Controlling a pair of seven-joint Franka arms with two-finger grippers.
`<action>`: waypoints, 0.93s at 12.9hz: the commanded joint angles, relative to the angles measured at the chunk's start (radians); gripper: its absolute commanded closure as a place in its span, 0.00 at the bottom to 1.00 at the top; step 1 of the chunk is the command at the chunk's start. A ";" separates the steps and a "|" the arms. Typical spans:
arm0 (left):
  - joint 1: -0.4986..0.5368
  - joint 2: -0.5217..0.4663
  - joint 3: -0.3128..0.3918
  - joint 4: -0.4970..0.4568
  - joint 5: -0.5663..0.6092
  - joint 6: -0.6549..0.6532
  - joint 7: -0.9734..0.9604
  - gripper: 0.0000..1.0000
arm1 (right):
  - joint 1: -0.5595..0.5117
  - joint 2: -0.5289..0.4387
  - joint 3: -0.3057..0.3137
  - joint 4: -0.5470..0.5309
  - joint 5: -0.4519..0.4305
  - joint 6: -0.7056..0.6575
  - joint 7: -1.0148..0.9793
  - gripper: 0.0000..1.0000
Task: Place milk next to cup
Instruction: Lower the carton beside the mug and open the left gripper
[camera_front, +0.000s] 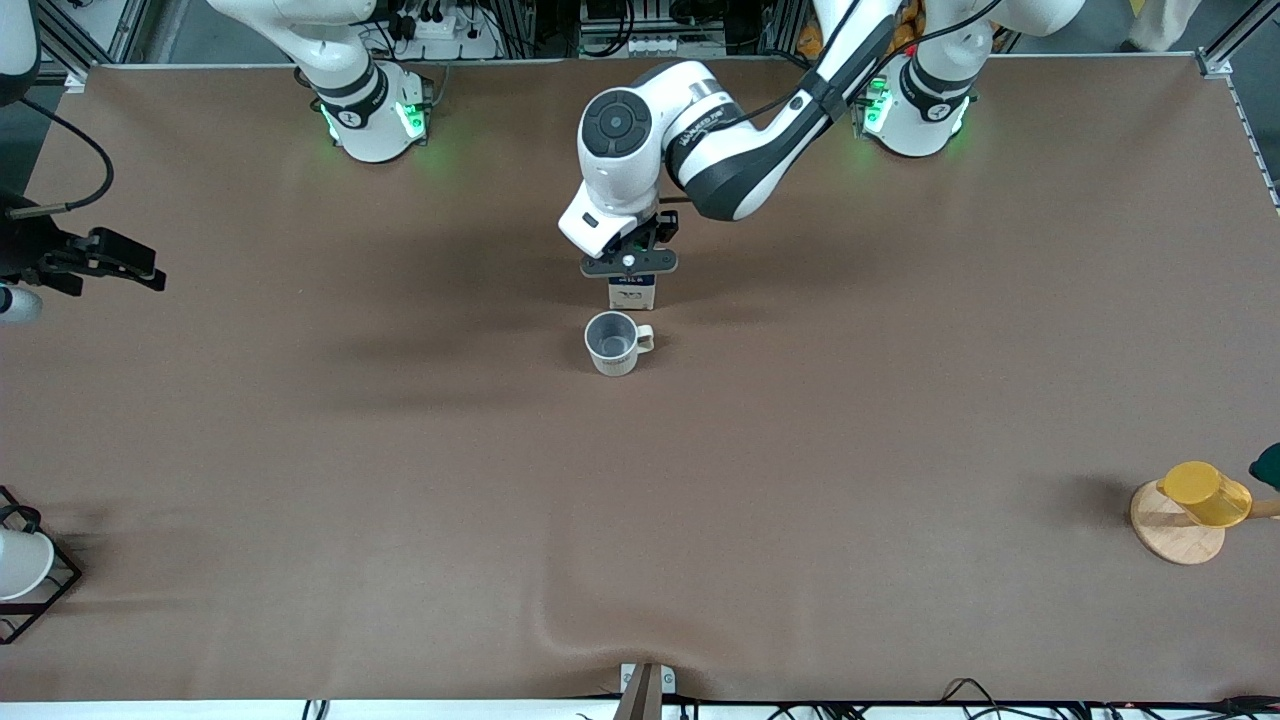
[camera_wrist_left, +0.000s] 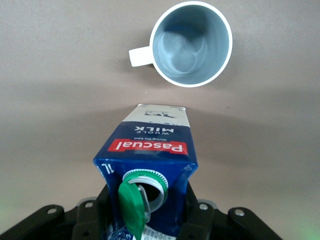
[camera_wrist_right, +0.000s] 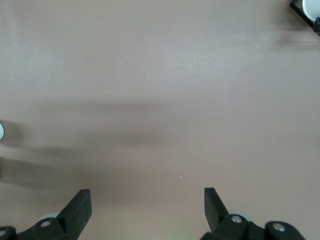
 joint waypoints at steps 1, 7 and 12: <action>-0.024 0.044 0.005 0.044 0.030 0.006 -0.039 0.43 | -0.002 -0.025 0.012 -0.015 0.003 -0.016 0.027 0.00; -0.023 0.050 0.008 0.075 0.059 0.013 -0.039 0.00 | -0.006 -0.050 0.012 0.034 0.014 -0.031 0.041 0.00; 0.038 -0.123 0.029 0.086 0.059 -0.104 -0.045 0.00 | -0.012 -0.057 0.006 0.056 0.040 -0.016 0.039 0.00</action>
